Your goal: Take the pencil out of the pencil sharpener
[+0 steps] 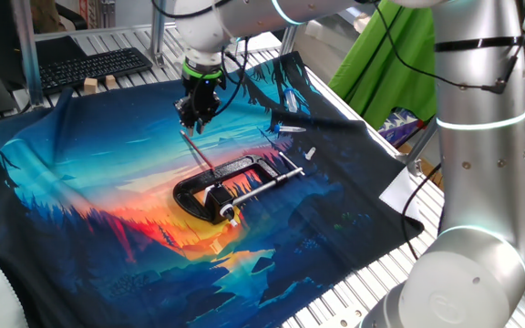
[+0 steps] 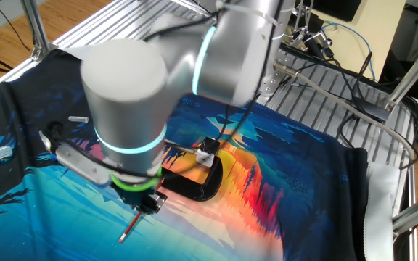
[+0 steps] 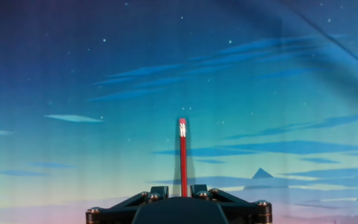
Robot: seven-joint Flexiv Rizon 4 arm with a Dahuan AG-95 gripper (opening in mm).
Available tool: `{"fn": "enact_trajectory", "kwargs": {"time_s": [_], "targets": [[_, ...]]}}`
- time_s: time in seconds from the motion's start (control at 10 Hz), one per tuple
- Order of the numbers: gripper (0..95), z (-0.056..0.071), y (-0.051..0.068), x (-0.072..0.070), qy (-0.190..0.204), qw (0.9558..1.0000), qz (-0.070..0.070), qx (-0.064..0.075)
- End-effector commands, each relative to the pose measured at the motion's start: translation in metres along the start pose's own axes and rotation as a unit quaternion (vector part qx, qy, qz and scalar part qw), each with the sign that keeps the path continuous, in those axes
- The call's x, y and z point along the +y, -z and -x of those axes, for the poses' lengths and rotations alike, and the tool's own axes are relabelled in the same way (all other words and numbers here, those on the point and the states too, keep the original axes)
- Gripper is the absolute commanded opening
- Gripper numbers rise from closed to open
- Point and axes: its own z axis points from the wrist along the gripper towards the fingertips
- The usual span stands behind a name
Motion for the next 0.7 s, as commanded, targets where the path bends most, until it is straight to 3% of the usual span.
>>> {"fn": "enact_trajectory", "kwargs": {"time_s": [0.1,0.4,0.7], "targets": [[19.0,-0.0027,0.0010,-0.0023,0.003,1.0000,-0.007,-0.002],[19.0,-0.0029,0.0043,-0.0038,-0.005,0.9998,-0.019,-0.001],[19.0,-0.0032,0.0071,-0.0054,-0.004,0.9998,-0.021,0.003]]}}
